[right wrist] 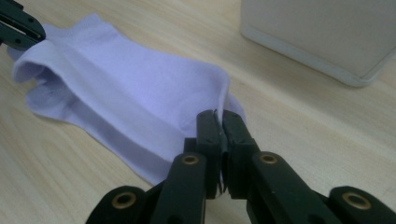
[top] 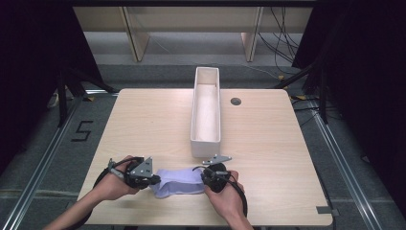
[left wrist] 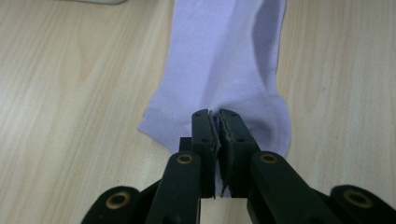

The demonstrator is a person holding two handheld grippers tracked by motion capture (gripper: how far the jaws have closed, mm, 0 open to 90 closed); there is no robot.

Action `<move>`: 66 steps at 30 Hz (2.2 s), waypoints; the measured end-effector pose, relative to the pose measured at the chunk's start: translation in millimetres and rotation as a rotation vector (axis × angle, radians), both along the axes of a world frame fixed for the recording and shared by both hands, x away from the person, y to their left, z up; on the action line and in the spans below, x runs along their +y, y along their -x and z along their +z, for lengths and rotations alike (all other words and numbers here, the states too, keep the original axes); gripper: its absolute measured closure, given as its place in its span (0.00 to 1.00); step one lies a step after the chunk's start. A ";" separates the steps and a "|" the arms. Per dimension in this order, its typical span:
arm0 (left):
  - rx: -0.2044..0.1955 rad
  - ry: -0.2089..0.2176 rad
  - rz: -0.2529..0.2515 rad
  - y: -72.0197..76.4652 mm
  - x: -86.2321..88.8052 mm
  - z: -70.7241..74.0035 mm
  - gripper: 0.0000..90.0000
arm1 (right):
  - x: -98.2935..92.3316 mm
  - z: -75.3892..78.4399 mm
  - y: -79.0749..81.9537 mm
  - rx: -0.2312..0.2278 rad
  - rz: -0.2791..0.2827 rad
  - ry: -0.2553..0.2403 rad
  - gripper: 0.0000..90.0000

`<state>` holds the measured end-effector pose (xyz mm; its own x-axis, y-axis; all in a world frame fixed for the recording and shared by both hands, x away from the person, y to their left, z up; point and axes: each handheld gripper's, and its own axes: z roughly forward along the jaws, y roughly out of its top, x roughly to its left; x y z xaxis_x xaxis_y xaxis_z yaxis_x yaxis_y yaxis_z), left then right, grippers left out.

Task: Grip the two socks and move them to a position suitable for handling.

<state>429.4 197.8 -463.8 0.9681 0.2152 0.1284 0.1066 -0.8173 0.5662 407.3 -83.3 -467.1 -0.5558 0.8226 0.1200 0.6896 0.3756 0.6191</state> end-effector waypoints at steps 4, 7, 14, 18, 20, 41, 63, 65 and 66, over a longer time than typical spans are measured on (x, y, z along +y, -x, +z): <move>0.009 -0.004 0.005 1.3 1.8 -1.6 0.87 | 1.7 -2.1 2.9 0.009 0.005 0.014 0.92; 0.019 -0.006 0.006 2.0 5.7 0.5 0.77 | 2.2 -2.0 4.4 0.025 0.007 0.015 0.90; 0.006 0.144 0.106 10.3 10.7 16.2 0.72 | -8.3 8.9 5.5 0.011 -0.022 0.007 0.82; 0.011 0.214 0.155 15.9 -6.1 10.2 0.72 | -13.9 19.0 0.8 -0.031 -0.048 -0.005 0.82; 0.032 0.214 0.142 17.8 -13.6 4.3 0.73 | -14.2 19.3 -1.7 -0.032 -0.050 0.009 0.82; 0.063 0.198 0.241 23.0 -7.7 -16.8 0.62 | -32.1 5.2 0.6 0.015 -0.045 0.030 0.73; 0.113 0.417 0.499 32.2 28.3 -7.9 0.42 | -68.6 19.9 7.5 0.012 -0.126 -0.003 0.70; 0.128 0.440 0.524 33.4 29.2 -9.8 0.44 | -67.1 20.2 6.3 -0.012 -0.097 0.012 0.72; 0.128 0.440 0.524 33.4 29.2 -9.8 0.45 | -67.1 20.2 6.3 -0.012 -0.097 0.012 0.72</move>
